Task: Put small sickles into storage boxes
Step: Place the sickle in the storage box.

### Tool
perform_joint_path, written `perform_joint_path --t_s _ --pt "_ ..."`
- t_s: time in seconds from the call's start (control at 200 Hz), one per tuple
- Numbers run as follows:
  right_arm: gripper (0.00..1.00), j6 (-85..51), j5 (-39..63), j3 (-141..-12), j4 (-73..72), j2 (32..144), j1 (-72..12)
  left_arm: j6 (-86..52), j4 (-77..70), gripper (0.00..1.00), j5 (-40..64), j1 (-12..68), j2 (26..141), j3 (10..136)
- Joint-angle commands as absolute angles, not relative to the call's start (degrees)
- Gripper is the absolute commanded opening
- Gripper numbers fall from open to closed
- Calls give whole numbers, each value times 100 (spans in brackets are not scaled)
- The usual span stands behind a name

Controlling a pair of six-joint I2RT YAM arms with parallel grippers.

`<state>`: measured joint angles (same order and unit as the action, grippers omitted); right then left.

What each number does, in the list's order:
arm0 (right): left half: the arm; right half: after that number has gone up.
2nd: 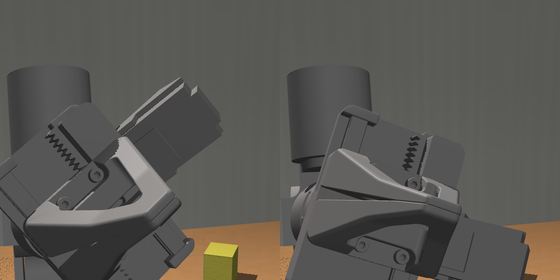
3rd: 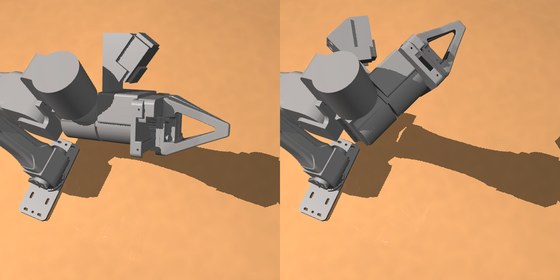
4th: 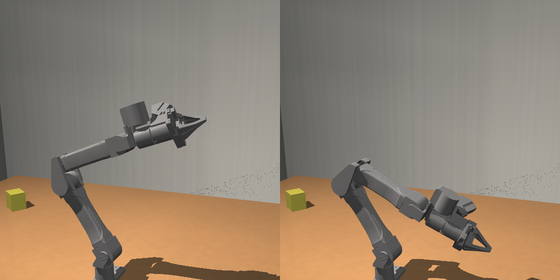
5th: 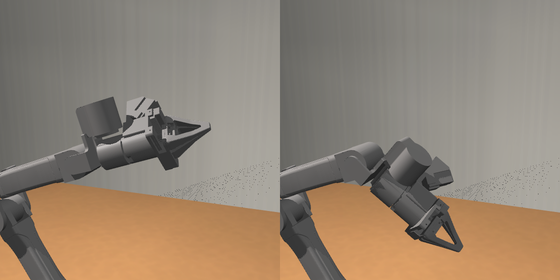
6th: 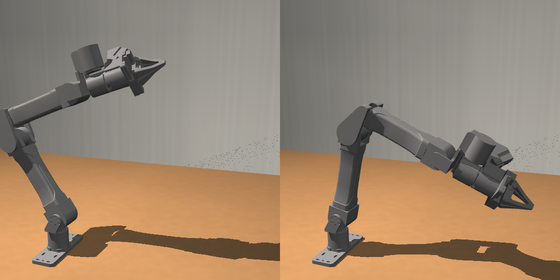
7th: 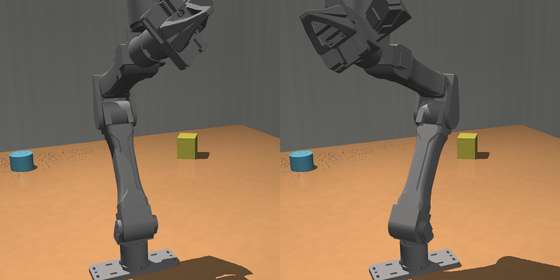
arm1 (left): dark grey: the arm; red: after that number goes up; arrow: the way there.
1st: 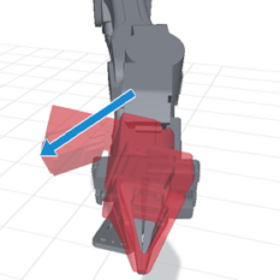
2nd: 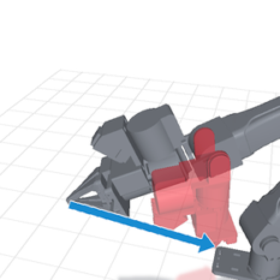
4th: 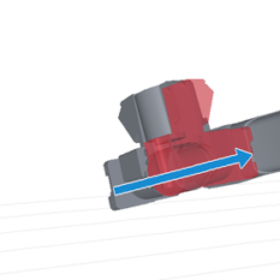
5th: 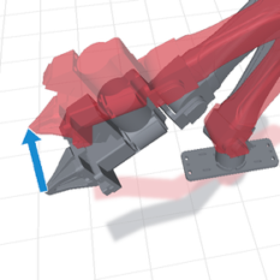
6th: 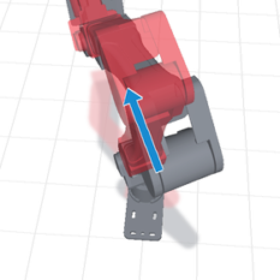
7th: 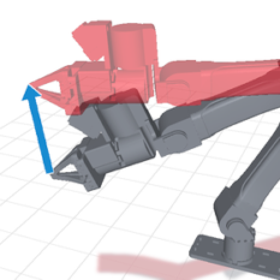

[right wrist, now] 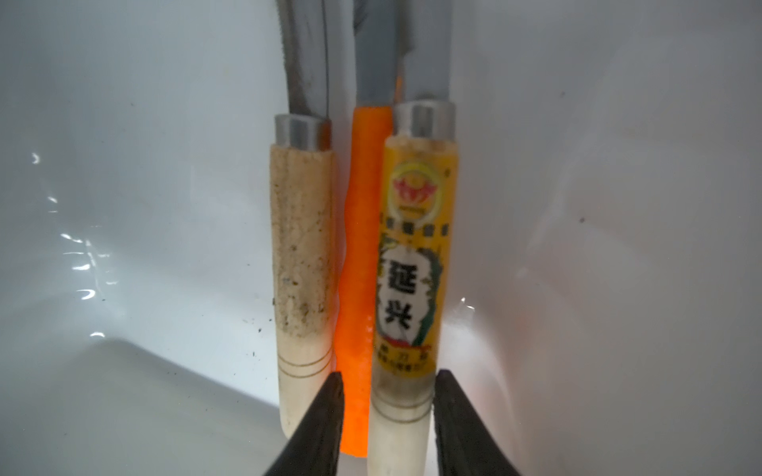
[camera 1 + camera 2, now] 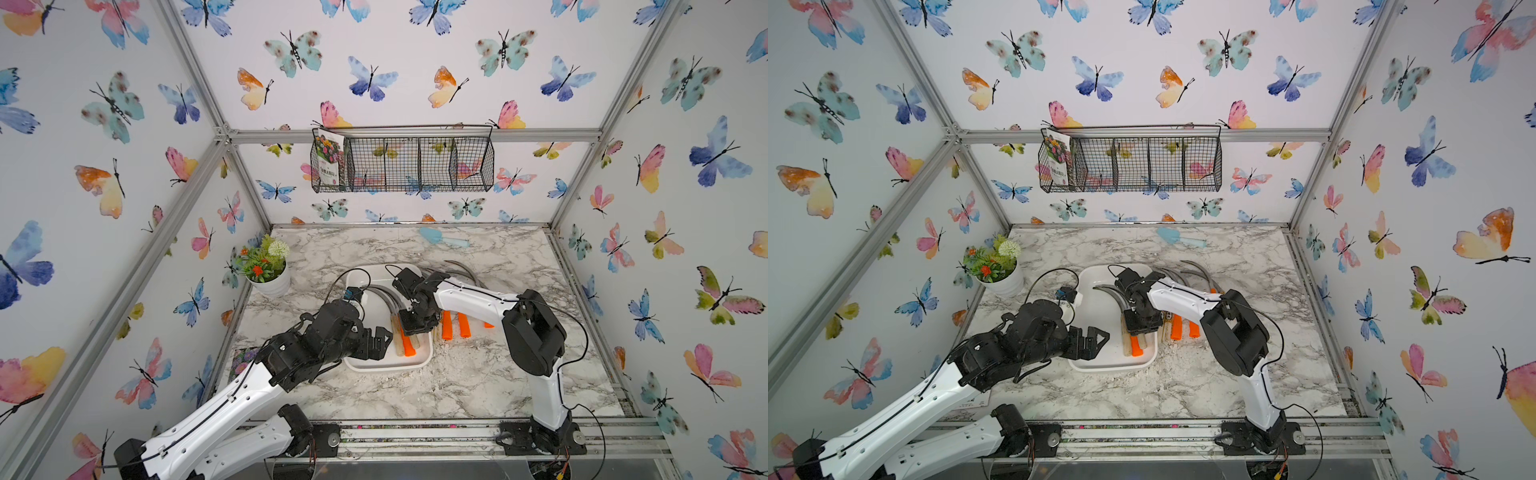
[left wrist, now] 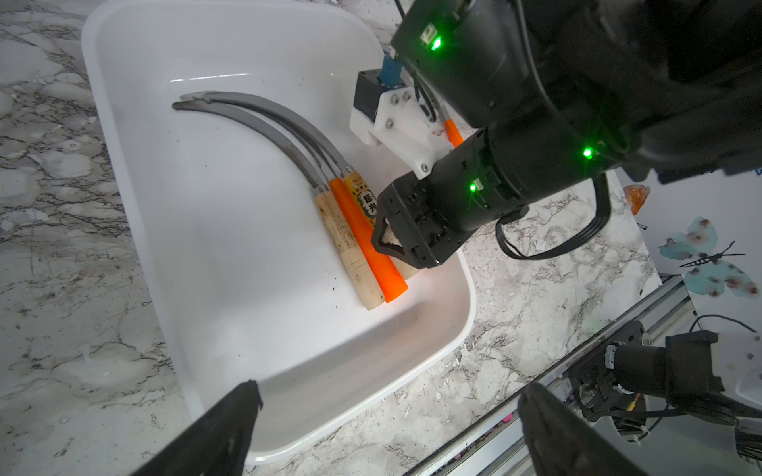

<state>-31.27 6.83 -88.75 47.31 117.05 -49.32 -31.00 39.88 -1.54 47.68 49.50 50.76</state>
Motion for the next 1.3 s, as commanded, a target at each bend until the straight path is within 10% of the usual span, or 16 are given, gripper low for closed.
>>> perform_joint_path --t_s 0.0,0.626,1.296 --pt "42 -3067 695 -8866 4808 11721 -4953 -3077 4070 98 -259 4750 5003 5322" --pt "98 -3295 278 -9617 5324 11000 -4953 -3142 4519 98 -567 4610 5889 6126" --pt "98 -3305 -141 -8908 5353 10917 -4865 -3353 4019 98 591 2517 6921 5206"
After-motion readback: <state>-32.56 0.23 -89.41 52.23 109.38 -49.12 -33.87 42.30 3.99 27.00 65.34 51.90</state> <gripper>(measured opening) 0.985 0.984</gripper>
